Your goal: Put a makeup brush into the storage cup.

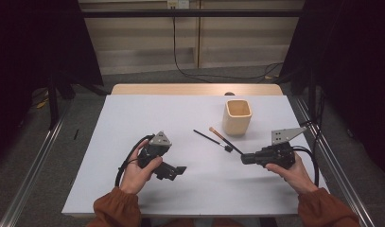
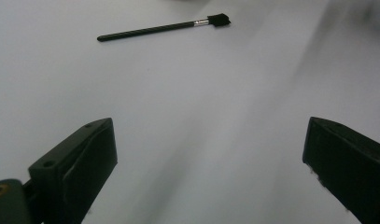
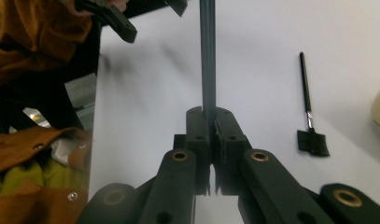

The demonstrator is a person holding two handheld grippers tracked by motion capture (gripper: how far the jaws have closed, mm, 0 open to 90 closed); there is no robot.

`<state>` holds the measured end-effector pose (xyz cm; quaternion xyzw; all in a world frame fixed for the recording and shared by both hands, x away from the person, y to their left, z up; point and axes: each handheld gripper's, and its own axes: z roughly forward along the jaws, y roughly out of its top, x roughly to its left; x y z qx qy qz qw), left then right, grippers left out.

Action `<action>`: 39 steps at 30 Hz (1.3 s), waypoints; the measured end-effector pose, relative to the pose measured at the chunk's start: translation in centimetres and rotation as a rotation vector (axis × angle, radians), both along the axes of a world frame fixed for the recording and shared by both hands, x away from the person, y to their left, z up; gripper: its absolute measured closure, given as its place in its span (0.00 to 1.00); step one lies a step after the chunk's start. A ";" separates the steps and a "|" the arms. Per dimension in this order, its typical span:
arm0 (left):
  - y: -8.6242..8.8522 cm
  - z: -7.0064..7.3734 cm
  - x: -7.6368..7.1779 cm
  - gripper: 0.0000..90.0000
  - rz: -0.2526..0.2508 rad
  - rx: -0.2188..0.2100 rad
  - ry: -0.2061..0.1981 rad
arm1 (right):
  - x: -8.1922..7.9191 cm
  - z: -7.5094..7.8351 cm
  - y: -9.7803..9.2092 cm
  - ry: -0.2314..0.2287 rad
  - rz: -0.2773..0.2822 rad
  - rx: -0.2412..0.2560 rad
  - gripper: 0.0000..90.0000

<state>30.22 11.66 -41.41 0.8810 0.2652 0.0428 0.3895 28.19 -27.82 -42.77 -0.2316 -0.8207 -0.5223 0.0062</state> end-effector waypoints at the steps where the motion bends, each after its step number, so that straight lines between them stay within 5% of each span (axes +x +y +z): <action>1: 0.0 0.0 0.0 0.03 0.000 -0.003 -0.003 | 0.0 0.0 0.0 -0.002 0.001 0.009 0.96; 11: 0.0 0.0 -0.2 0.03 0.001 -0.014 -0.023 | -0.5 0.1 0.5 -0.075 -0.020 0.057 0.96; 14: 0.2 0.0 -0.4 0.03 0.015 -0.028 -0.057 | -0.5 0.0 0.6 -0.076 -0.020 0.056 0.96; 21: 0.4 -0.2 -1.1 0.04 0.006 -0.123 -0.146 | -0.6 0.0 0.6 -0.083 -0.020 0.066 0.96; 23: 0.6 -0.1 -1.2 0.04 0.005 -0.190 -0.148 | -0.6 0.0 0.7 -0.084 -0.015 0.068 0.96; 28: 0.6 -0.1 -1.4 0.04 0.032 -0.262 -0.175 | -0.6 0.1 0.8 -0.083 -0.013 0.076 0.96; 31: 0.5 -0.2 -1.4 0.03 0.028 -0.273 -0.172 | -0.6 0.1 0.8 -0.083 -0.012 0.082 0.96; 35: 0.1 -0.2 -1.8 0.05 0.043 -0.306 -0.236 | -0.7 0.1 0.9 -0.093 -0.013 0.085 0.96; 39: -0.2 0.0 -1.8 0.05 0.051 -0.342 -0.241 | -0.6 0.1 1.0 -0.094 -0.017 0.091 0.96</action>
